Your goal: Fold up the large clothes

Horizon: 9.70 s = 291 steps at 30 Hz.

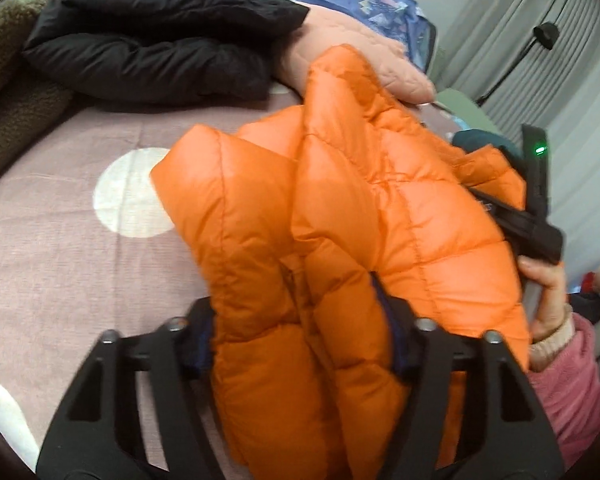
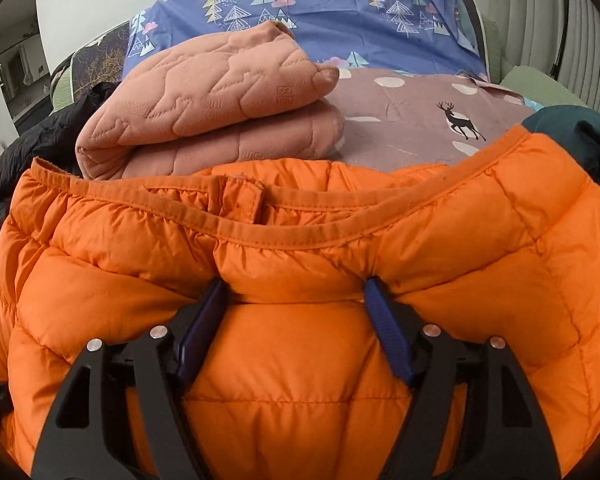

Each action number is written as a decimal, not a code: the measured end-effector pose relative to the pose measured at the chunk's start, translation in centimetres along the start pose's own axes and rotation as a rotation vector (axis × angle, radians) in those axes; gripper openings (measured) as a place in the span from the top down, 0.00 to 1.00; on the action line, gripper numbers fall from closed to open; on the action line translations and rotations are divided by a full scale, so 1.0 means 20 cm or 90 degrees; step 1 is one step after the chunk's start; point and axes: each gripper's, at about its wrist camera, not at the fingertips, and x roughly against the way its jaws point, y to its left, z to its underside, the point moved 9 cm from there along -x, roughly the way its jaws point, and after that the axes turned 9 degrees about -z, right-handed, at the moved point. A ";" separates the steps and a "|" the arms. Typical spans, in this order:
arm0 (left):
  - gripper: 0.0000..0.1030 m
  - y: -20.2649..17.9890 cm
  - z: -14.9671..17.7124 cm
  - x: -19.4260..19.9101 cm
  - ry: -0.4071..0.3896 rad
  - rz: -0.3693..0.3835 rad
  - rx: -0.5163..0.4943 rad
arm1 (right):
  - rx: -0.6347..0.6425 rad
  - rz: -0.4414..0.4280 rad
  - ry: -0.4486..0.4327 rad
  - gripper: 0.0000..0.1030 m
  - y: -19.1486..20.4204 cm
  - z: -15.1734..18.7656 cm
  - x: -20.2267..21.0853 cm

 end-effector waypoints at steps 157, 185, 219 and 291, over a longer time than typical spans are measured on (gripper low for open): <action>0.65 -1.96 -0.33 -0.21 0.013 0.264 -0.332 | -0.224 -0.165 -0.172 0.93 -0.62 0.73 1.33; 0.71 -1.86 -0.14 -0.67 0.004 0.094 -0.485 | 0.000 -0.092 -0.204 0.86 -0.47 0.57 1.40; 0.88 -1.46 -0.41 -0.70 0.009 0.128 -0.269 | -0.096 -0.011 0.010 0.85 -0.74 0.55 1.09; 0.60 -1.39 -0.22 -0.47 -0.090 0.005 -0.369 | -0.013 0.110 -0.023 1.00 -0.95 0.26 0.60</action>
